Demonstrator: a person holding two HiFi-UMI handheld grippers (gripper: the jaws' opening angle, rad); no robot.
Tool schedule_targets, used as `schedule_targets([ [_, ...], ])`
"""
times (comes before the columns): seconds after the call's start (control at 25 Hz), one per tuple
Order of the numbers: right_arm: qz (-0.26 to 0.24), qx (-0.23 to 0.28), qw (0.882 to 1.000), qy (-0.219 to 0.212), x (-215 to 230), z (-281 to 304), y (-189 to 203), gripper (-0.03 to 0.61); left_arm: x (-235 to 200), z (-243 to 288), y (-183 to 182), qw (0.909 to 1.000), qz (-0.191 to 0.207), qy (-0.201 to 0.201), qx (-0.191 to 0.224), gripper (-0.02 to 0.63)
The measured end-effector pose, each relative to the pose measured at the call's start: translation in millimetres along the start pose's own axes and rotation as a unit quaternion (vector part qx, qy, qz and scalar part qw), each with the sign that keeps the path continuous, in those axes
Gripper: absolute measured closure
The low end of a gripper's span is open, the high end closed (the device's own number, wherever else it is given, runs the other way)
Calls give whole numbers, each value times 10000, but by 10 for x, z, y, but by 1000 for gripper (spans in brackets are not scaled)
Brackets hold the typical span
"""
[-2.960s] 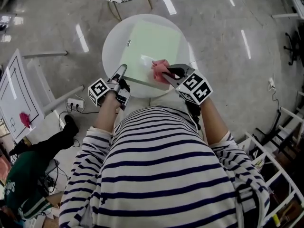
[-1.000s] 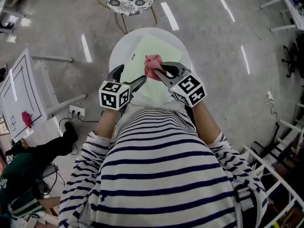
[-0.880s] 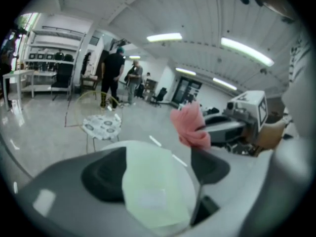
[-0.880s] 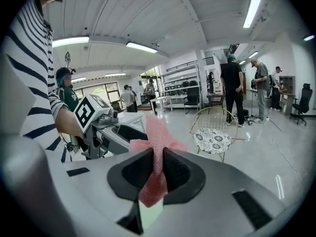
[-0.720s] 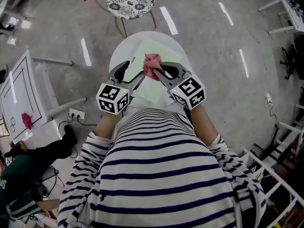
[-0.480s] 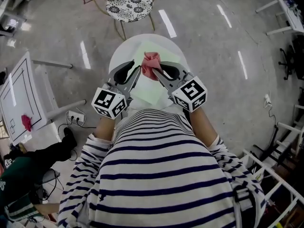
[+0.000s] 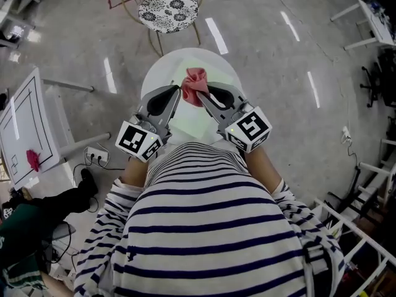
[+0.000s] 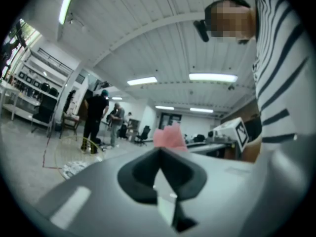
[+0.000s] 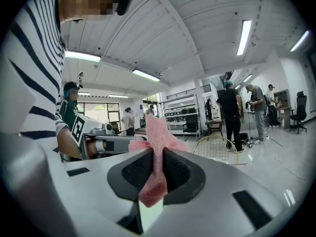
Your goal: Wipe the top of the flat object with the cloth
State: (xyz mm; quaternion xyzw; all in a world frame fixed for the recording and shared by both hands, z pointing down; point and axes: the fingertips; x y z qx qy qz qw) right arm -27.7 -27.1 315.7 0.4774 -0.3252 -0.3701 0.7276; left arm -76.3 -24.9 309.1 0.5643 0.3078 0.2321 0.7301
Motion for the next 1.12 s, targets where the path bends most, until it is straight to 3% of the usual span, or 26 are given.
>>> schedule_targets([
  [0.36, -179, 52, 9997, 137, 29, -30, -63, 531, 83, 29, -59, 9997, 213, 141, -22, 606],
  [1.12, -196, 37, 9996, 174, 25, -77, -96, 531, 153, 45, -111, 9992, 134, 370, -15, 606],
])
Point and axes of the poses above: the fingertips, and each gripper's own axes: z forward along the fingers, x to its right, y out of its underside, and after that the axes turned 9 degrees about -x, right-handed
